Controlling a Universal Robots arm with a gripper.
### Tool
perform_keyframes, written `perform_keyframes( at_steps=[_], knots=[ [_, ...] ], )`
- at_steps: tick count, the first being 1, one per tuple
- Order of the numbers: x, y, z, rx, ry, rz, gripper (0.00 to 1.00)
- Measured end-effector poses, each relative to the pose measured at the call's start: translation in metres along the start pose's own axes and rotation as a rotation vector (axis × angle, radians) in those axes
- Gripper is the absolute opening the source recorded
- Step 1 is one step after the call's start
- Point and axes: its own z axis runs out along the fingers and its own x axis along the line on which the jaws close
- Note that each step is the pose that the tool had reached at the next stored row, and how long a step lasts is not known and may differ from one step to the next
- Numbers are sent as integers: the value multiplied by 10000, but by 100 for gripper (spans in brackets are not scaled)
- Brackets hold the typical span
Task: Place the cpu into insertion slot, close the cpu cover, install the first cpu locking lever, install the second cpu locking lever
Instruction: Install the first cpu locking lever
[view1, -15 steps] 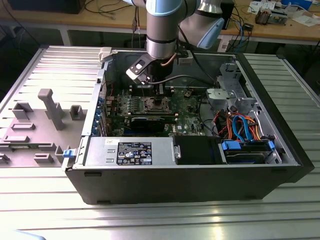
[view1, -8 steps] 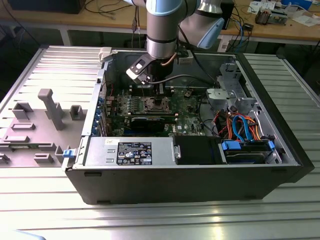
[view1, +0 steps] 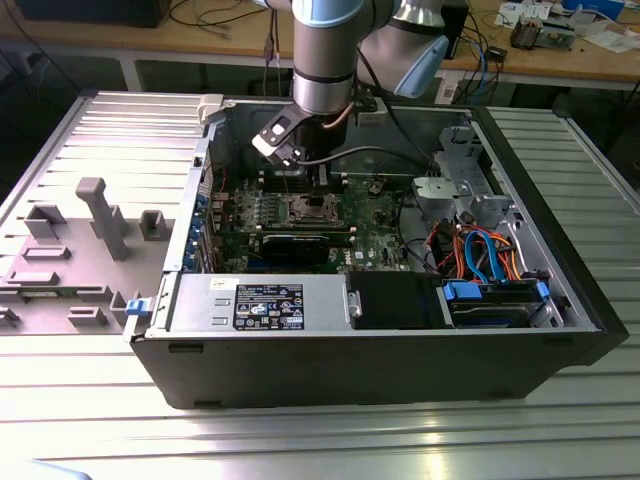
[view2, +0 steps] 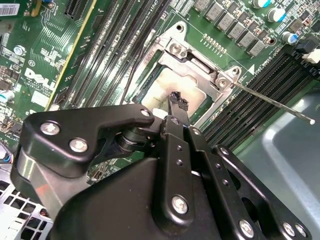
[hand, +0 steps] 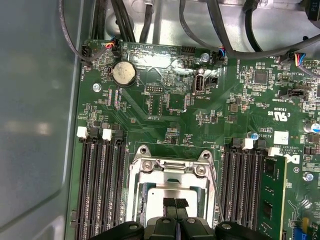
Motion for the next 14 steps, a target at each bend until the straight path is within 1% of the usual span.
perform_keyframes(
  at_steps=[10, 14],
  knots=[
    [-1, 0, -34, 0, 0, 0, 11],
    [-2, 0, -59, 1, -2, 0, 11]
  ],
)
